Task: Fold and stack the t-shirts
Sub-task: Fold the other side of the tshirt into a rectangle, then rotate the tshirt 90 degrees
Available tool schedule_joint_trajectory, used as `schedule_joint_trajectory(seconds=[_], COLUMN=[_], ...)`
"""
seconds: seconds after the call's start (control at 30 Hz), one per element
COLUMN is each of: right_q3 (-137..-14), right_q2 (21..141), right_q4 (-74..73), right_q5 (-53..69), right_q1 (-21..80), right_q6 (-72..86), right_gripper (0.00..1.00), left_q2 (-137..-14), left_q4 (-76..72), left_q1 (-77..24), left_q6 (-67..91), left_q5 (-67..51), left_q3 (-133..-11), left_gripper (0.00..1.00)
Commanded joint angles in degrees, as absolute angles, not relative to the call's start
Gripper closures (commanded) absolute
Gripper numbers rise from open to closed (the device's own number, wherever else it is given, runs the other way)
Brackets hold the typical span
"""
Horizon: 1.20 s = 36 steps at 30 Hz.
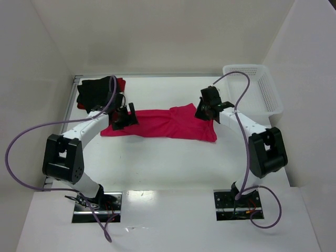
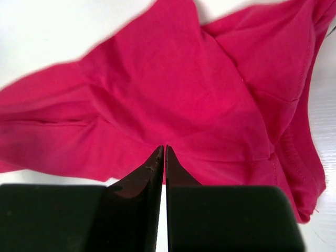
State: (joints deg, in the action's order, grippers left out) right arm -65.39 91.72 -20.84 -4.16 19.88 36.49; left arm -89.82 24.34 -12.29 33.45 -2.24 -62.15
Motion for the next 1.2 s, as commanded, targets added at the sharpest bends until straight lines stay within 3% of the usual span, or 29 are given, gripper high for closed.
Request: schedule_joint_trajectory(seconds=[0.0, 0.03, 0.33, 0.37, 0.47, 0.67, 1.17], right_q3=[-64.34, -65.03, -72.5, -72.51, -74.96, -81.47, -105.1], right_q2=[96.41, 98.16, 107.49, 108.27, 111.0, 117.06, 133.06], right_q4=[-22.85, -23.63, -29.36, -29.36, -29.52, -30.67, -33.84], right_q5=[-6.59, -7.29, -13.45, -14.06, -14.06, -14.59, -14.77], right_q1=[19.86, 20.47, 22.15, 22.15, 22.15, 22.15, 22.15], right_q6=[36.83, 36.83, 36.3, 36.91, 36.91, 36.91, 32.78], right_gripper=[0.95, 1.0, 1.0, 1.0, 1.0, 1.0, 1.0], left_q2=[-90.6, -91.4, -101.5, -102.3, -105.11, -109.33, -109.86], left_q4=[25.13, 25.66, 27.6, 28.12, 28.65, 29.79, 35.6], left_q1=[-12.48, -12.48, -11.87, -11.34, -11.34, -10.2, -12.56], left_q6=[34.98, 34.98, 33.75, 33.14, 32.61, 31.2, 25.31], left_q5=[2.0, 2.98, 12.13, 12.13, 12.66, 12.57, -1.47], left_q3=[-63.8, -64.42, -71.01, -71.02, -72.5, -74.61, -71.37], left_gripper=[0.12, 0.14, 0.6, 0.7, 0.8, 0.82, 0.88])
